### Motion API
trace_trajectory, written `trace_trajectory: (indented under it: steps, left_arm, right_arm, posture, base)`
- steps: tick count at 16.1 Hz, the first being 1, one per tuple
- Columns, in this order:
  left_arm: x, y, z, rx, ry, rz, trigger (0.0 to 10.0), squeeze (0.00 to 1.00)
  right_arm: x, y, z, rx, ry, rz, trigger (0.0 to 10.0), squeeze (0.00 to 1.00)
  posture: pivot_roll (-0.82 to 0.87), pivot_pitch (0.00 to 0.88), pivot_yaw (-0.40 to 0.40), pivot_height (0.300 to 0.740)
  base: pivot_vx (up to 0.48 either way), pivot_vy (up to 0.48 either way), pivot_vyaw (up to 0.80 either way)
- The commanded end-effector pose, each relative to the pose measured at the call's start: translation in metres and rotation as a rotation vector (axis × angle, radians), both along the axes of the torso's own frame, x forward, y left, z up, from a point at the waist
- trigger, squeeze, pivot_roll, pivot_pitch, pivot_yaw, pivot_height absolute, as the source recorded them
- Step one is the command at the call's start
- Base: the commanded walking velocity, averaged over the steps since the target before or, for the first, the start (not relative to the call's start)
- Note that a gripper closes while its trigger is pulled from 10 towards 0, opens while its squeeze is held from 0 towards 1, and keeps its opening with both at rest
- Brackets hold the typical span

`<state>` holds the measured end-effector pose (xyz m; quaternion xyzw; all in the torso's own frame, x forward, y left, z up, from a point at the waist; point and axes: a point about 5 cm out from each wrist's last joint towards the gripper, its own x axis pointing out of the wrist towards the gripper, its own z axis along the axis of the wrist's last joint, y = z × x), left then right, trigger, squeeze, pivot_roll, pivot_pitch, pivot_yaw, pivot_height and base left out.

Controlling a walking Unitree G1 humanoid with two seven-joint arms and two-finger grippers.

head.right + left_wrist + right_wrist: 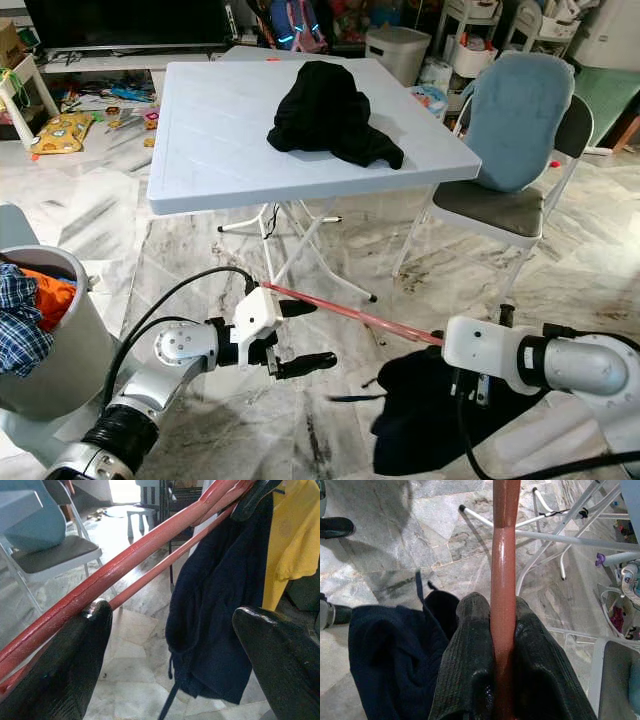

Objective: Hang hanger

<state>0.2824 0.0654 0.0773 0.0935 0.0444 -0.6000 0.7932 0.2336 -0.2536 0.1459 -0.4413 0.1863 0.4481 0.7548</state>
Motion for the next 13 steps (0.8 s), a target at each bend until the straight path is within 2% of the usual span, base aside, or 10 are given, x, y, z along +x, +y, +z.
trace_trajectory:
  steps: [1, 6, 8, 10, 12, 13]
  left_arm:
    - [-0.001, -0.010, 0.011, -0.024, -0.048, -0.048, 10.0, 1.00]
    - [0.000, -0.010, 0.001, 0.016, -0.029, 0.007, 10.0, 1.00]
    - [-0.001, -0.013, -0.002, 0.020, -0.022, 0.017, 10.0, 0.97]
    - [0.000, -0.015, 0.000, 0.005, -0.031, 0.027, 10.0, 0.95]
    - [0.012, -0.017, 0.018, -0.081, -0.103, 0.087, 10.0, 0.94]
    - [0.017, -0.015, 0.025, -0.081, -0.141, 0.091, 10.0, 0.75]
  right_arm:
    - [0.001, -0.001, -0.005, -0.038, 0.030, 0.016, 10.0, 0.00]
    - [0.021, 0.006, -0.001, 0.014, -0.037, -0.049, 10.0, 0.00]
    - [0.034, 0.011, 0.003, 0.052, -0.086, -0.102, 10.0, 0.00]
    - [0.035, 0.012, 0.002, 0.046, -0.087, -0.104, 10.0, 0.00]
    - [0.029, 0.009, -0.004, 0.009, -0.043, -0.080, 10.0, 0.00]
    - [0.025, 0.007, -0.006, -0.001, -0.019, -0.067, 10.0, 0.00]
  posture:
    - [-0.01, 0.000, -0.081, 0.740]
    - [-0.01, 0.000, -0.083, 0.740]
    - [-0.01, 0.000, -0.085, 0.740]
    - [-0.01, 0.000, -0.085, 0.740]
    - [-0.01, 0.000, -0.086, 0.740]
    - [-0.01, 0.000, -0.087, 0.740]
  base:
    - [0.000, 0.000, 0.00]
    - [0.000, 0.000, 0.00]
    - [0.000, 0.000, 0.00]
    - [0.000, 0.000, 0.00]
    - [0.000, 0.000, 0.00]
    - [0.000, 0.000, 0.00]
